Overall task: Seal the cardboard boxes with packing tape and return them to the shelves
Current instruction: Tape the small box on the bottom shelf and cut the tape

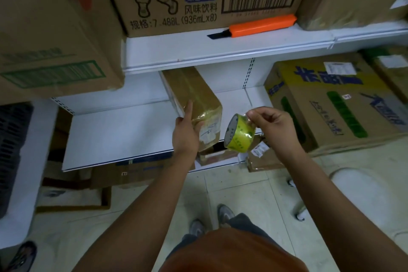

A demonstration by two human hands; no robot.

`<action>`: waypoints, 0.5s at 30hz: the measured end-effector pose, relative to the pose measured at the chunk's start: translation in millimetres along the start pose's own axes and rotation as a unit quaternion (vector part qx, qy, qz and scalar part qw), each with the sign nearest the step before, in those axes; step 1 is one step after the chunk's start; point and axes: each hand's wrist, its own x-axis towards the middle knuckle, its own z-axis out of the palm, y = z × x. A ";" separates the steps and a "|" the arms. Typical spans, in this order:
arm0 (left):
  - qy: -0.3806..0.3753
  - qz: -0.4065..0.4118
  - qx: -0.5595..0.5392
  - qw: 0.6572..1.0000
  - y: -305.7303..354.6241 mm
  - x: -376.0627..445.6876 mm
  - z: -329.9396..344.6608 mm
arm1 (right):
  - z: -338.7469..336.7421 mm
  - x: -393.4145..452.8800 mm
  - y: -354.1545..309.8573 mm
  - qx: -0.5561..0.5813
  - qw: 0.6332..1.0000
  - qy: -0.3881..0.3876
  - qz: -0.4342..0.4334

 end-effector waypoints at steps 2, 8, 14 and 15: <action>-0.016 0.028 0.032 0.999 0.6 2.4 1.8 | -1.3 1.6 5.7 0.004 1.000 0.003 0.011; -0.047 0.030 0.063 0.996 2.3 0.3 -5.0 | 7.1 1.4 10.7 0.017 0.999 -0.017 0.022; 0.021 0.103 -0.161 0.981 23.4 -45.6 -45.2 | 27.4 -5.2 8.2 0.054 0.998 -0.027 0.012; -0.063 0.098 -0.190 0.975 28.5 -59.0 -48.6 | 33.6 -7.7 6.8 0.065 0.998 -0.022 0.015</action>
